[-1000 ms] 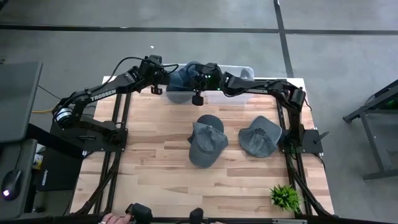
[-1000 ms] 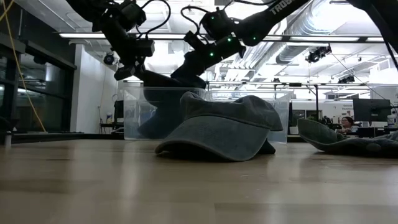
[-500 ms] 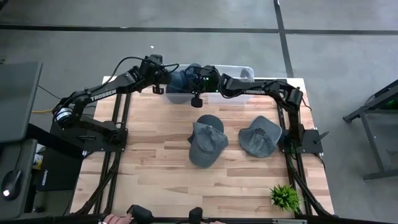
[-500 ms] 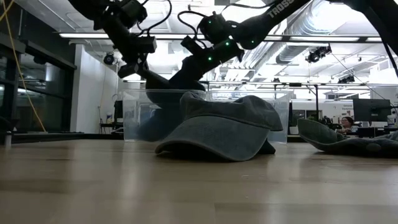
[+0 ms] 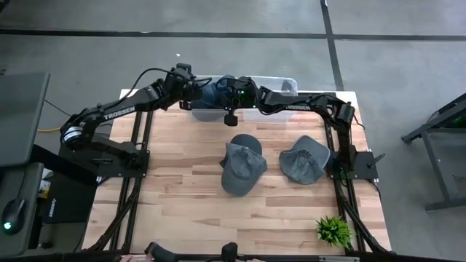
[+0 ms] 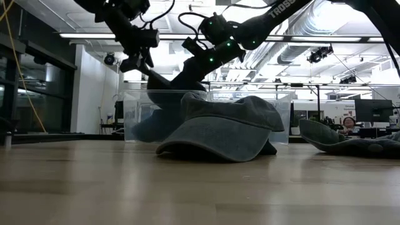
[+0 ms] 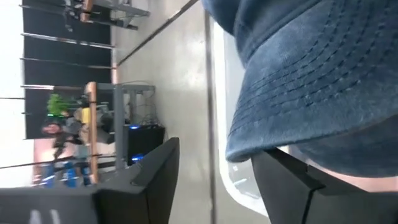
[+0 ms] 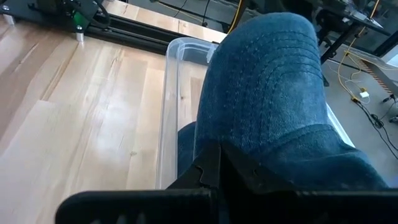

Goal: Pick and place caps into container
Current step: Put the blue cap into the left transparent container

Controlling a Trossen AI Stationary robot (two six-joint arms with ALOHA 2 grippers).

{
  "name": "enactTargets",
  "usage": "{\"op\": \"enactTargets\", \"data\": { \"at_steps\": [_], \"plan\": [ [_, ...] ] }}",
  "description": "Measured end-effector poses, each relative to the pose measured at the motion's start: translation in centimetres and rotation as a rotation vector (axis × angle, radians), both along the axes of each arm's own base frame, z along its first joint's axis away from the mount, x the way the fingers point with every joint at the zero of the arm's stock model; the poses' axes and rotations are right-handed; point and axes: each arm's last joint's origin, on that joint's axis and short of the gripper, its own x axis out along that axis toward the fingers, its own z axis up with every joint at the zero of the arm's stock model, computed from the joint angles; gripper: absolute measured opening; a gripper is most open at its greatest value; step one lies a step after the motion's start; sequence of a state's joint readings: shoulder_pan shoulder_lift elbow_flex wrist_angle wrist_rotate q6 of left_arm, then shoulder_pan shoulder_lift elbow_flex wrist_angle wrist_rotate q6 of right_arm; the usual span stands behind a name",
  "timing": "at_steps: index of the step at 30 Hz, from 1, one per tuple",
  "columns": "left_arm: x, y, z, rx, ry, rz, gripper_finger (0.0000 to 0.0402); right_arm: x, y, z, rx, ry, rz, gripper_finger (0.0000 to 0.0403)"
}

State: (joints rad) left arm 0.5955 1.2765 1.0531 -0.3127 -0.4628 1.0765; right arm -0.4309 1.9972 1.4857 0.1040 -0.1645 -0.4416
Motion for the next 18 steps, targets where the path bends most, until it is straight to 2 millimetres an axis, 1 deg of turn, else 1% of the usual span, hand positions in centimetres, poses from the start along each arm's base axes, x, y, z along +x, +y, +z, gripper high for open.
{"op": "enactTargets", "data": {
  "at_steps": [3, 6, 10, 13, 18],
  "plan": [
    [-0.1, -0.7, 0.6, 0.038, 0.008, 0.001, 0.0202, 0.0, 0.0, 0.0, 0.001, 0.002, 0.000, 0.0000],
    [-0.4, -1.4, 1.7, 0.098, -0.010, 0.004, 0.0202, 0.0, 0.0, 0.0, 0.001, 0.003, -0.001, 0.0000],
    [-0.6, -2.4, 2.8, 0.126, -0.089, 0.009, 0.0202, 0.0, 0.0, 0.0, 0.001, 0.001, -0.001, 0.0000],
    [-0.9, -3.1, 3.7, 0.082, -0.235, -0.008, 0.0202, 0.0, 0.0, 0.1, -0.002, -0.012, -0.002, 0.0000],
    [-0.9, -3.4, 3.7, -0.081, -0.442, -0.013, 0.0202, 0.1, -0.1, 0.3, 0.003, -0.034, -0.008, 0.0000]
  ]
}}
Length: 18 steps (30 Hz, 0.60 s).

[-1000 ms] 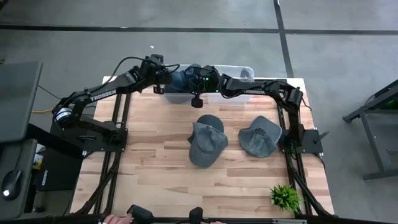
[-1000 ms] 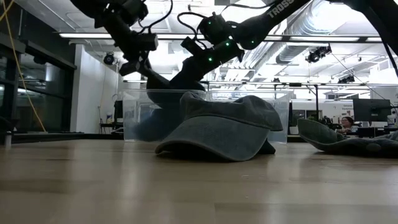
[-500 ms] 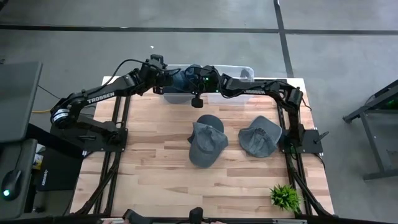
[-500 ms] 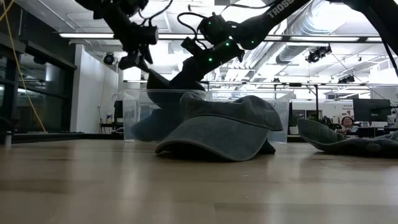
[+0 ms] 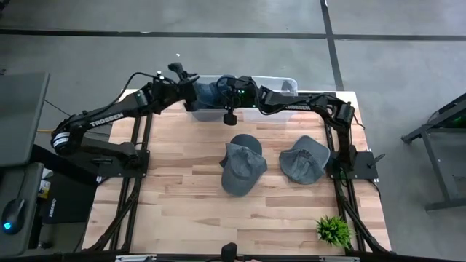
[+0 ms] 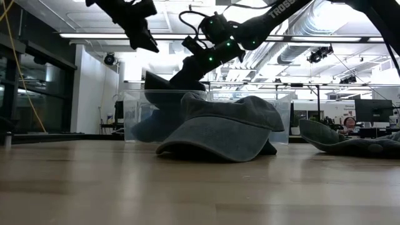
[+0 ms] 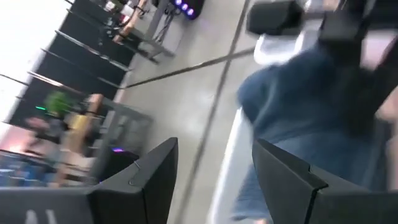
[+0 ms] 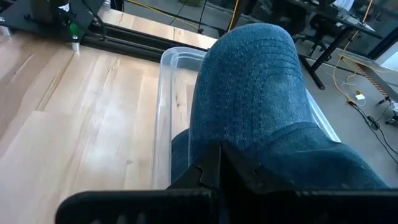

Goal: Pick and place caps into container
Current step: Put the blue cap into the left transparent container

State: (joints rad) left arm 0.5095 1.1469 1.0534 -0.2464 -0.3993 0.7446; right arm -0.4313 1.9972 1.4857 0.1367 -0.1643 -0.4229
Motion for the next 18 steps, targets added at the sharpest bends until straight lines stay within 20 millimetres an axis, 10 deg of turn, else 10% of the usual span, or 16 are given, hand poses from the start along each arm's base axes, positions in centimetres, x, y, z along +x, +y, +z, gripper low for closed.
{"op": "enactTargets", "data": {
  "at_steps": [18],
  "plan": [
    [1.3, 0.6, -2.9, -0.446, -0.291, 0.205, 0.0202, -0.1, -0.1, -0.1, -0.002, 0.019, -0.043, 0.0000]
  ]
}}
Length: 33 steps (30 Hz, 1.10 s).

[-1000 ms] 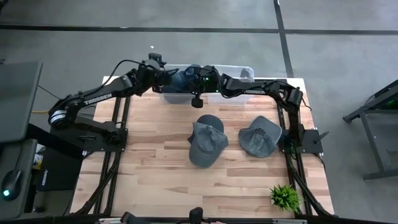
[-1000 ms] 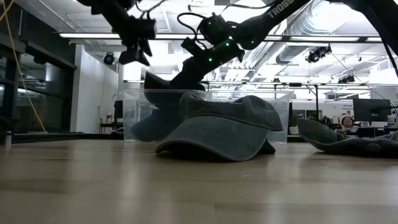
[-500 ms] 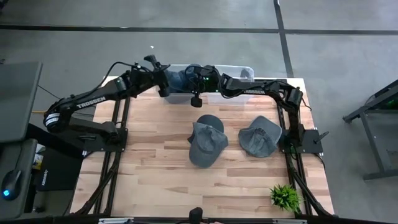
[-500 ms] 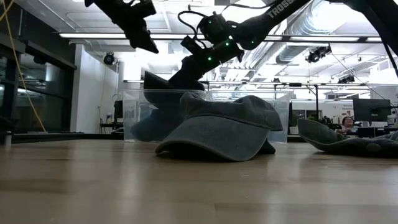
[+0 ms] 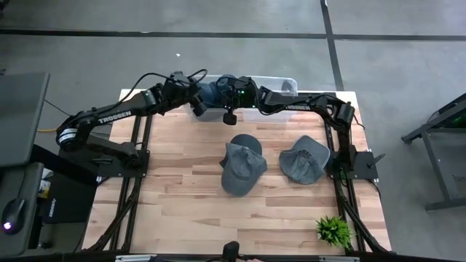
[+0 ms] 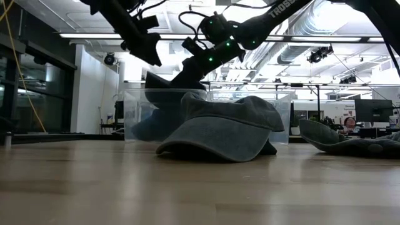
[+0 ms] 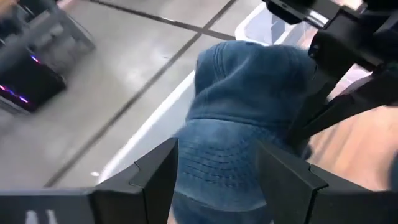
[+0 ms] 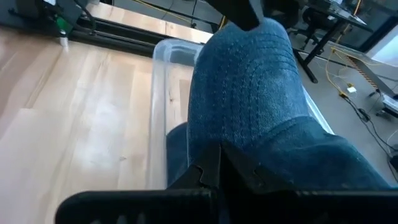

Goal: Pick and place caps into container
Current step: Put the blue cap into the left transparent container

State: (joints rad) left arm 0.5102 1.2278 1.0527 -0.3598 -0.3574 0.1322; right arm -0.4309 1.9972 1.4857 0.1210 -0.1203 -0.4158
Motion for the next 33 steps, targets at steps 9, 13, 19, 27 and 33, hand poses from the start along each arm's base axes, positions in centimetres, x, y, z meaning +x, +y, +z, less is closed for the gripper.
{"op": "enactTargets", "data": {
  "at_steps": [9, 13, 19, 27, 33],
  "plan": [
    [0.0, -0.2, -0.4, -0.099, -0.043, -0.013, 0.0201, -0.1, 0.0, -0.2, 0.009, 0.025, 0.002, 0.0000],
    [-0.1, -0.3, -0.8, -0.130, -0.014, 0.002, 0.0201, 0.0, 0.4, -0.2, 0.013, 0.024, 0.019, 0.0000],
    [0.6, 0.3, -2.1, -0.144, 0.052, 0.046, 0.0201, 0.4, 1.3, -0.3, -0.002, 0.030, 0.045, 0.0000],
    [1.6, 1.0, -4.2, -0.155, 0.151, 0.091, 0.0201, 0.8, 2.2, -0.3, -0.020, 0.044, 0.062, 0.0000],
    [1.8, 1.2, -5.1, -0.152, 0.220, 0.120, 0.0201, 0.3, 2.6, 0.4, -0.015, 0.062, 0.069, 0.0001]
  ]
}}
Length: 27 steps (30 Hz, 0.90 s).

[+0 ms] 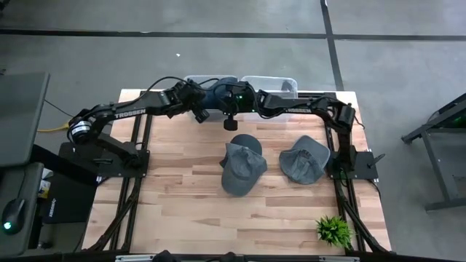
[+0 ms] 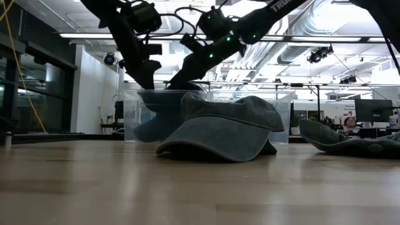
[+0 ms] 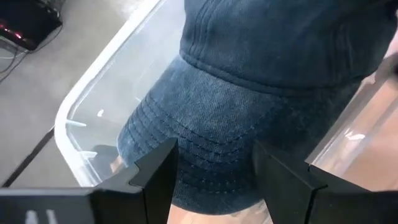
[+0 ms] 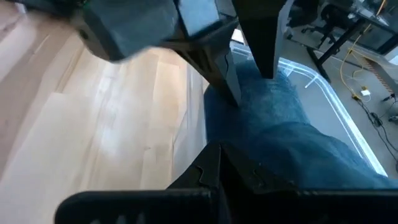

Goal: Pick and place caps into container
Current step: Put the blue cap into the left transparent container, then put the left gray cap into the right transparent container

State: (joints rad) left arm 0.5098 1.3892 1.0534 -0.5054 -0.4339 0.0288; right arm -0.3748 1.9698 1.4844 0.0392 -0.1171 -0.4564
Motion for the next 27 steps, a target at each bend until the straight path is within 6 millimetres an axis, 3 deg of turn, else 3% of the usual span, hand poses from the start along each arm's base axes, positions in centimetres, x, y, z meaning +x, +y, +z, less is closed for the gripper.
{"op": "enactTargets", "data": {
  "at_steps": [8, 17, 23, 27],
  "plan": [
    [0.2, 0.0, -0.6, -0.035, 0.020, -0.017, 0.0201, -2.0, 1.0, 4.0, -0.005, -0.020, 0.005, 0.0001],
    [0.1, -0.1, -0.5, -0.036, 0.034, -0.054, 0.0201, -6.9, 3.5, 10.9, -0.015, -0.055, 0.022, 0.0003],
    [-0.2, -0.2, 1.0, 0.016, 0.027, -0.070, 0.0201, -10.6, 5.5, 14.7, -0.022, -0.087, 0.043, 0.0003],
    [-0.2, -0.2, 2.9, 0.048, 0.005, -0.086, 0.0201, -12.2, 6.5, 15.5, -0.009, -0.046, 0.050, 0.0002]
  ]
}}
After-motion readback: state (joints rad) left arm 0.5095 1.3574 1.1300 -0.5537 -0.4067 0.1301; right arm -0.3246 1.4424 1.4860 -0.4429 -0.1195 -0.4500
